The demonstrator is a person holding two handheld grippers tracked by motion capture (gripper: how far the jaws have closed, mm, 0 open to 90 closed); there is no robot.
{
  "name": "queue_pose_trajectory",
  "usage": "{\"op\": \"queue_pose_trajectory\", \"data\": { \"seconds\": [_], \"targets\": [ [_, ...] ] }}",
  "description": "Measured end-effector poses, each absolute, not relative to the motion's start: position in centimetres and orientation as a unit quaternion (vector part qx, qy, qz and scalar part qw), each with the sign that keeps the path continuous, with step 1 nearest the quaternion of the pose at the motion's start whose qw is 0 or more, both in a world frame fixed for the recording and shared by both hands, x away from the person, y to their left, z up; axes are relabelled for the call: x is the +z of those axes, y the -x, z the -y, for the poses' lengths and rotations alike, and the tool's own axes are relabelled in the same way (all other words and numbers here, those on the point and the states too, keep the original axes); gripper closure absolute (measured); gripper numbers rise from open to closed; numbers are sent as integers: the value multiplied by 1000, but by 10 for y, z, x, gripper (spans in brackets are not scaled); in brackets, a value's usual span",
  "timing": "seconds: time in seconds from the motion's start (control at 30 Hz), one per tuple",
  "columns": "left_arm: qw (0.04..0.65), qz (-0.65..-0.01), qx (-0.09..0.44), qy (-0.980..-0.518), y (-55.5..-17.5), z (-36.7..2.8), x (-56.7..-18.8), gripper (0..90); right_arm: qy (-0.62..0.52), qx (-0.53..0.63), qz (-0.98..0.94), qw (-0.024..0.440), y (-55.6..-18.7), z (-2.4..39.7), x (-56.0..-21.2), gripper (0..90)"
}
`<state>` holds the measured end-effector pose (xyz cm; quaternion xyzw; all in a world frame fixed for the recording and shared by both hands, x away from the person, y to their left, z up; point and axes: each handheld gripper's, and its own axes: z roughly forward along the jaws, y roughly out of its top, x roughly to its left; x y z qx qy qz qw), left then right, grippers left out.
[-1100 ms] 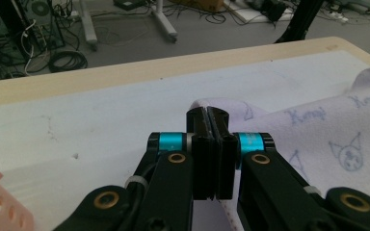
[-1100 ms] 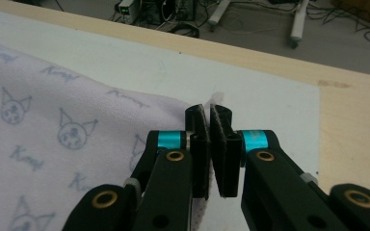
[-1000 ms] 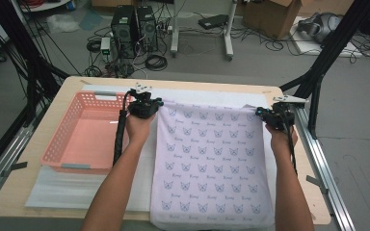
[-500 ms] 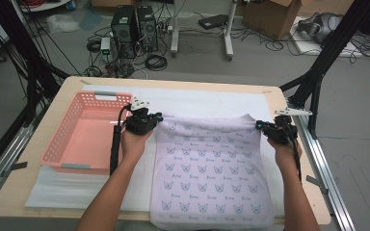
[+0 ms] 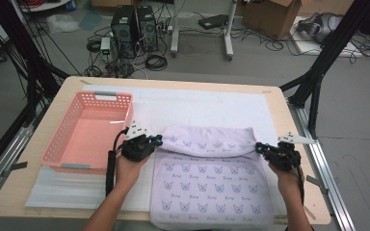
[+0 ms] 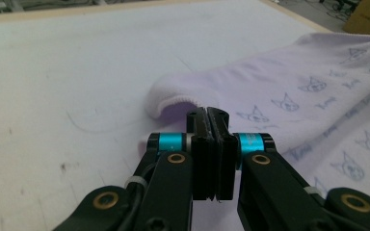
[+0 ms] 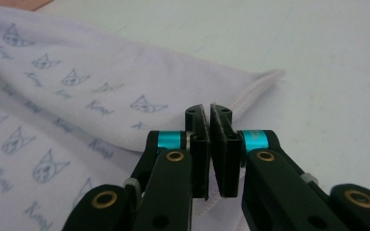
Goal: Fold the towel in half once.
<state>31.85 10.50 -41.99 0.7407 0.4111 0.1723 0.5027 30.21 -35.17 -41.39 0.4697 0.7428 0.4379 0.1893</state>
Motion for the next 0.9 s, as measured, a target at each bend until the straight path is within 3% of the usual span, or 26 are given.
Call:
{"op": "queue_pose_trajectory", "data": {
  "seconds": [0.4, 0.43, 0.47, 0.57, 0.9],
  "targets": [
    [491, -400, 150, -759, -299, -106, -446, 868, -486, 410, -752, 175, -278, 344, -435, 858],
    [493, -407, 145, -755, -302, -105, -447, 825, -488, 409, -751, 176, -279, 344, -436, 845],
    [496, -414, 141, -750, -306, -105, -448, 728, -495, 409, -746, 176, -280, 343, -436, 820],
    [491, -428, 146, -745, -317, -105, -446, 542, -506, 412, -733, 191, -282, 341, -431, 682],
    [485, -447, 159, -735, -355, -103, -427, 444, -527, 406, -717, 209, -306, 348, -420, 526]
  ]
}}
